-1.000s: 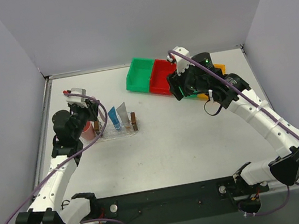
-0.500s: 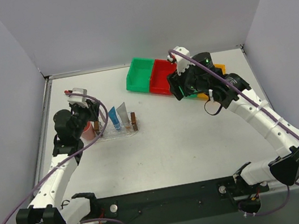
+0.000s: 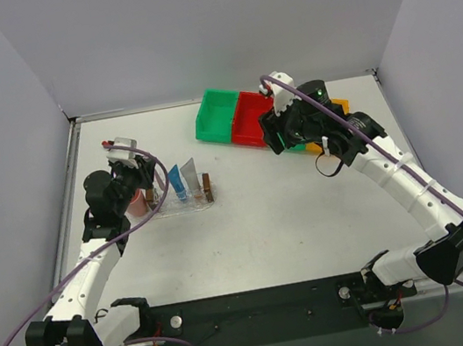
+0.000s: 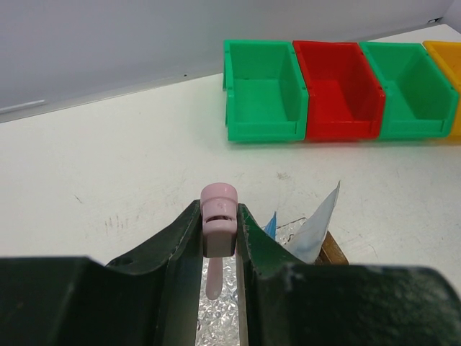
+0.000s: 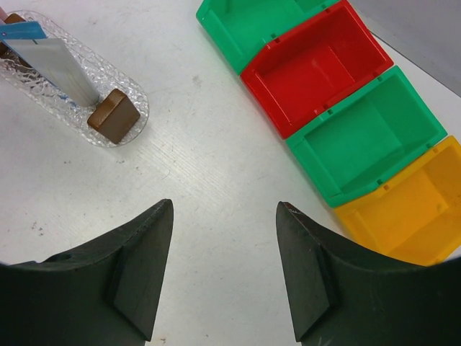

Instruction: Prepare toiletry sets of a toothbrush and toothpaste on the tray

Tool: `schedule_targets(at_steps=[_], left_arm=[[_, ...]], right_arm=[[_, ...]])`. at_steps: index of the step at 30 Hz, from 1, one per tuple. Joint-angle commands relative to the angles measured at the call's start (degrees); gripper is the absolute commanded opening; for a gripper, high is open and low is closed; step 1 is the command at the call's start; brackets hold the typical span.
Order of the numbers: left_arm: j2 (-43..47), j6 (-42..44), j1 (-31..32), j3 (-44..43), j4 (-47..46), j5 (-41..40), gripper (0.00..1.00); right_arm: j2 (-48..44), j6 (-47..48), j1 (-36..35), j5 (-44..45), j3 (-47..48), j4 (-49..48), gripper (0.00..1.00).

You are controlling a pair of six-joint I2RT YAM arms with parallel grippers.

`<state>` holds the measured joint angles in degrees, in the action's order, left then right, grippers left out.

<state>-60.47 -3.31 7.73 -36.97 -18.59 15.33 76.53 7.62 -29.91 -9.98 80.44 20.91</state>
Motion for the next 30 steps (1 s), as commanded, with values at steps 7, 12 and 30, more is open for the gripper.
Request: schedule_targets(at_steps=[7, 12, 30], left_arm=[[-1.8, 1.6, -0.3, 0.5, -5.8, 1.1, 0.0], [-2.7, 1.5, -0.3, 0.9, -6.7, 1.4, 0.0], [-5.4, 2.3, -0.3, 2.3, -8.6, 1.2, 0.0]], right_arm=[[1.1, -0.1, 0.8, -1.7, -0.2, -0.5, 0.54], [0.9, -0.1, 1.0, -2.0, -0.2, -0.5, 0.54], [1.1, -0.4, 1.6, -3.0, -1.0, -1.0, 0.54]])
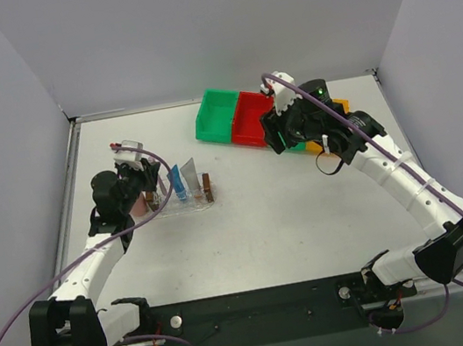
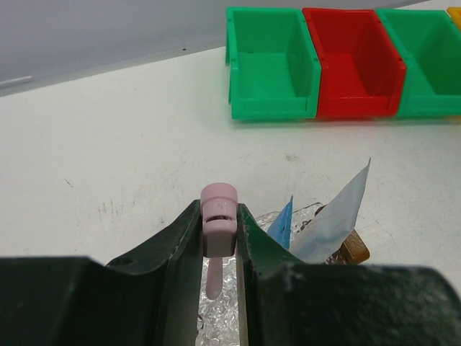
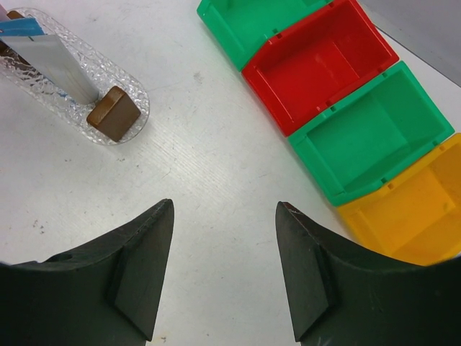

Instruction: Prepare toiletry sets of a toothbrush and toothpaste on the tray

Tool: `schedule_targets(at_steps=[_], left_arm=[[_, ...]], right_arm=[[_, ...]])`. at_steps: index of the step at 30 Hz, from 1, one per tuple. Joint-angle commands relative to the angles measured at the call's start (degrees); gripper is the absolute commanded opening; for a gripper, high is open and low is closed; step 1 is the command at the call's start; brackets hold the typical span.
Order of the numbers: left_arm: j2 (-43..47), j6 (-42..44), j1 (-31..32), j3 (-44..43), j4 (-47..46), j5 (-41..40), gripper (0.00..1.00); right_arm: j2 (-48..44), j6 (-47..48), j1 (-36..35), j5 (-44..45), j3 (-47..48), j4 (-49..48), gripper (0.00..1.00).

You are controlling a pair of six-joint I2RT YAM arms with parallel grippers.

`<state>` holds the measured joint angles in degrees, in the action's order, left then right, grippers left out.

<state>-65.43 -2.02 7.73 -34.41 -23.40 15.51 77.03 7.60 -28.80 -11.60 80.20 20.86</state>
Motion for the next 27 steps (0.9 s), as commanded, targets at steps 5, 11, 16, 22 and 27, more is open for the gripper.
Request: schedule_targets(at_steps=[5, 11, 16, 22, 27], left_arm=[[-0.6, 1.4, -0.3, -0.2, -3.2, 0.9, 0.0], [-0.8, 1.7, -0.4, 0.7, -3.4, 0.8, 0.0], [-1.5, 1.6, -0.3, 0.7, -3.9, 0.8, 0.0], [-2.2, 1.5, -0.3, 0.6, -4.3, 0.9, 0.0], [-2.4, 1.5, -0.3, 0.6, -4.2, 1.0, 0.0]], right_arm=[[0.6, -0.6, 0.8, -2.1, -1.0, -1.3, 0.54], [0.7, -0.7, 0.9, -2.6, -1.0, -1.5, 0.53], [0.6, -0.9, 1.1, -2.6, -1.4, -1.5, 0.53], [0.4, -0.9, 1.3, -2.6, -1.5, -1.5, 0.53], [0.7, -1.0, 1.4, -2.6, -1.3, -1.6, 0.53]])
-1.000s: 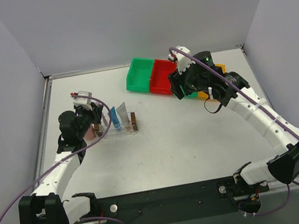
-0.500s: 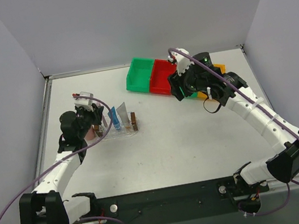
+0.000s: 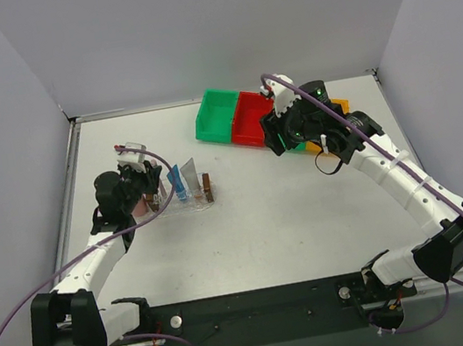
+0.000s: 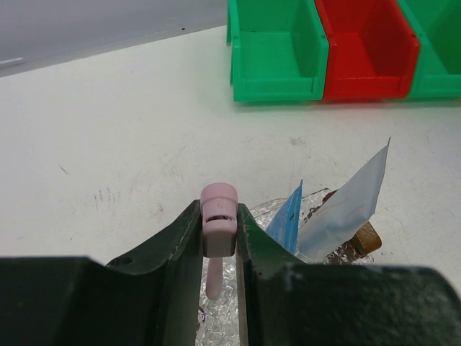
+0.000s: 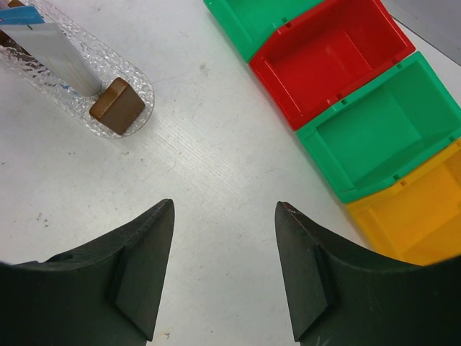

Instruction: Prepare toiletry sets of a toothbrush and toothpaste on the tray

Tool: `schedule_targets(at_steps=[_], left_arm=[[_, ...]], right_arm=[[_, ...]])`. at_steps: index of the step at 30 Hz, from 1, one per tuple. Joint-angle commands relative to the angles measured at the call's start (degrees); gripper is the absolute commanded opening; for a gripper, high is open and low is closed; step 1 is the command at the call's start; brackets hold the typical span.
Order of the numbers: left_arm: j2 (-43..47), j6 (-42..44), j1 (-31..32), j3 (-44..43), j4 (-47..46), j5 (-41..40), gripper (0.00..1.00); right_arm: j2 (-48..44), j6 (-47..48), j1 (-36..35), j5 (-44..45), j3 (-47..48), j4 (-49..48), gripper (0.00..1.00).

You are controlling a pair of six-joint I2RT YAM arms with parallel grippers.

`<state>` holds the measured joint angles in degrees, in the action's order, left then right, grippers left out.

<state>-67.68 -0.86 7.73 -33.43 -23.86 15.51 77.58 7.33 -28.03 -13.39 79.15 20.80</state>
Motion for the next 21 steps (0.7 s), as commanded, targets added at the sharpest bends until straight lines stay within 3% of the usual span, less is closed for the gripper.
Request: schedule_targets(at_steps=[1, 21], left_arm=[[-0.3, 0.3, -0.3, -0.3, -3.7, 0.9, 0.0], [-1.6, 0.5, -0.3, -0.1, -5.1, 1.1, 0.0]], right_arm=[[0.3, -0.7, 0.6, -1.0, -0.2, -1.5, 0.53], [0.2, -1.0, 0.7, -1.1, -0.3, -1.5, 0.53]])
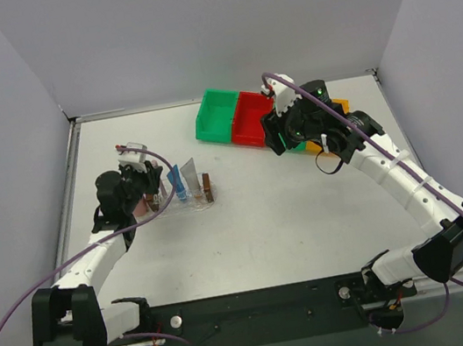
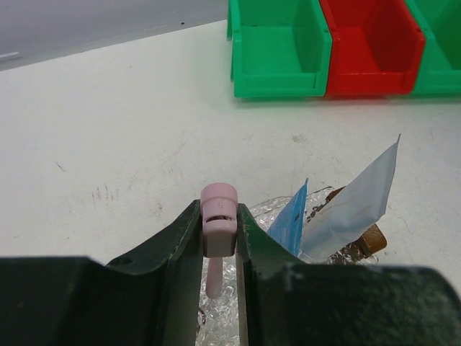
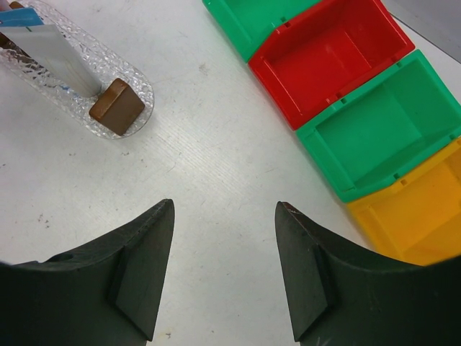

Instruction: Prepare toiletry sets of a toothbrush and toothpaste on the tray

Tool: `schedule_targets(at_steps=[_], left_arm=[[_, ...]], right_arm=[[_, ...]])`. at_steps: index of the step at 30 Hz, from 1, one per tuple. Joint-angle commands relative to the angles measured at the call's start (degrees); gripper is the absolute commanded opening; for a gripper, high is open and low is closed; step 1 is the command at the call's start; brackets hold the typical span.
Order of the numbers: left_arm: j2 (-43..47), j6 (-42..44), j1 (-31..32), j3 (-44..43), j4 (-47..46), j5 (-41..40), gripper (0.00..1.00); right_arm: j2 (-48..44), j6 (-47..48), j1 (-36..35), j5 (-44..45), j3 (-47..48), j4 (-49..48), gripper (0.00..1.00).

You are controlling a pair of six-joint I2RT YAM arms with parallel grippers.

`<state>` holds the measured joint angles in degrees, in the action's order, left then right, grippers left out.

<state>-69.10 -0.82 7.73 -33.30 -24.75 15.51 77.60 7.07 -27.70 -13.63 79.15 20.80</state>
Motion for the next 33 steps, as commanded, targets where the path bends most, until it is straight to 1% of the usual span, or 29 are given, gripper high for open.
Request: schedule_targets(at_steps=[1, 11, 12, 17, 21, 22, 24, 25, 27, 29, 31, 32, 33], left_arm=[[-0.3, 0.5, -0.3, -0.3, -4.2, 1.2, 0.0], [-0.6, 0.5, -0.3, -0.5, -3.7, 1.4, 0.0], [-0.7, 1.9, -0.4, -0.5, -3.7, 1.4, 0.0], [-0.7, 2.0, -0.3, -0.8, -3.1, 1.5, 0.0], [-0.9, 2.1, -0.4, -1.3, -2.3, 1.4, 0.09], [-0.9, 2.1, -0.3, -1.4, -2.1, 1.3, 0.14], [-0.9, 2.1, -0.3, -1.6, -1.9, 1.3, 0.17], [-0.9, 2.1, -0.3, -1.6, -1.8, 1.1, 0.21], [-0.9, 2.1, -0.3, -1.8, -1.6, 1.0, 0.23], [-0.9, 2.2, -0.3, -1.9, -1.4, 1.0, 0.29], [-0.6, 2.2, -0.4, -1.9, -1.2, 0.9, 0.3], [-0.6, 2.2, -0.3, -1.9, -1.1, 0.9, 0.34], [-0.5, 2.1, -0.3, -2.0, -1.0, 0.8, 0.35]], right_arm=[[0.2, -0.7, 0.5, -1.0, -0.2, -1.5, 0.53], [0.4, -0.8, 0.5, -1.0, -0.3, -1.5, 0.53], [0.4, -0.8, 0.5, -1.0, -0.2, -1.5, 0.53], [0.4, -0.8, 0.5, -1.0, -0.1, -1.5, 0.53], [0.4, -0.7, 0.5, -1.0, -0.2, -1.5, 0.53], [0.5, -0.7, 0.5, -1.0, -0.2, -1.5, 0.53], [0.6, -0.8, 0.6, -1.0, -0.2, -1.5, 0.53], [0.6, -0.8, 0.6, -1.0, -0.2, -1.5, 0.53], [0.5, -0.8, 0.6, -1.0, -0.1, -1.5, 0.53], [0.6, -0.8, 0.6, -1.0, -0.2, -1.5, 0.53], [0.6, -0.8, 0.6, -1.0, -0.1, -1.5, 0.53], [0.6, -0.8, 0.6, -1.0, -0.1, -1.5, 0.53], [0.6, -0.8, 0.7, -1.0, -0.2, -1.5, 0.53]])
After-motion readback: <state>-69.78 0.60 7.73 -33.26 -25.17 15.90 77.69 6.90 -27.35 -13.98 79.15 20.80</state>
